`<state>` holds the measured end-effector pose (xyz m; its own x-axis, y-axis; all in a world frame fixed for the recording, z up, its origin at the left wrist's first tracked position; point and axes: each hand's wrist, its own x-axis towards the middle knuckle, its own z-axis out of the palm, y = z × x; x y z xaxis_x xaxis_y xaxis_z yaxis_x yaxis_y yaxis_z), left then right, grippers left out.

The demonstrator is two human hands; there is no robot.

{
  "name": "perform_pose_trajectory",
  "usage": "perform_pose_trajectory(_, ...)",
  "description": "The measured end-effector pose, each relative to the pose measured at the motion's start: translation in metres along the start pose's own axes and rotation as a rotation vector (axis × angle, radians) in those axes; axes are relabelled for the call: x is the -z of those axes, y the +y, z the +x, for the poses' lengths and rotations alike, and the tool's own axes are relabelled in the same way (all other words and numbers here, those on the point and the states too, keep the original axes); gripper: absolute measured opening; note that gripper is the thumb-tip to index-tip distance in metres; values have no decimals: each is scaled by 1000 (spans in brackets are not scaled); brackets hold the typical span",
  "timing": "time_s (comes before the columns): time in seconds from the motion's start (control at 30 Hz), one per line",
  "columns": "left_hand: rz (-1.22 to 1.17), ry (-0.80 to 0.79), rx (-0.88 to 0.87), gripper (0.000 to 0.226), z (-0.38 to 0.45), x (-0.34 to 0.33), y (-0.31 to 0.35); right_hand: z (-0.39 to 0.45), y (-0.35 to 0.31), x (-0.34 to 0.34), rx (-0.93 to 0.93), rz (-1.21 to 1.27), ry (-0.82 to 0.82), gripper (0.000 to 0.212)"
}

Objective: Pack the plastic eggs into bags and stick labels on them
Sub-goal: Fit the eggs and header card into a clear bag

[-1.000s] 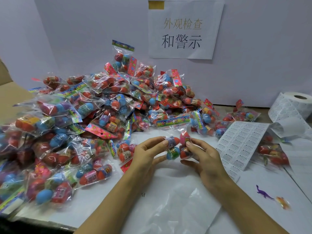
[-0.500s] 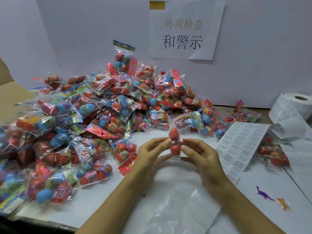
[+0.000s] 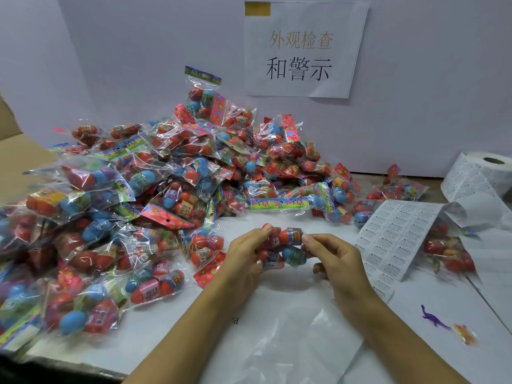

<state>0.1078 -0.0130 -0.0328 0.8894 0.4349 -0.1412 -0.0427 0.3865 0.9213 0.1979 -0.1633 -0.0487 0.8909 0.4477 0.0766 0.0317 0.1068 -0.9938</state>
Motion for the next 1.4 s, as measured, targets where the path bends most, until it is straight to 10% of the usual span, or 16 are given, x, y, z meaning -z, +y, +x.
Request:
perform_pose_trajectory(0.57,-277,-40,-22,17,-1,5,-1,-4,-3,-6,-48,34,-117,38)
perform_pose_trajectory(0.83,-290,-113,103,82,-3,8,3,7,-5,5,-49,260,80,49)
perform_pose_trajectory(1.07,151,-190,38,36,-5,2,-3,3,-4,2,68,243,-27,35)
perform_pose_trajectory(1.4,0,-152,-50,18,3,7,-7,-3,-10,-4,-70,91,-118,43)
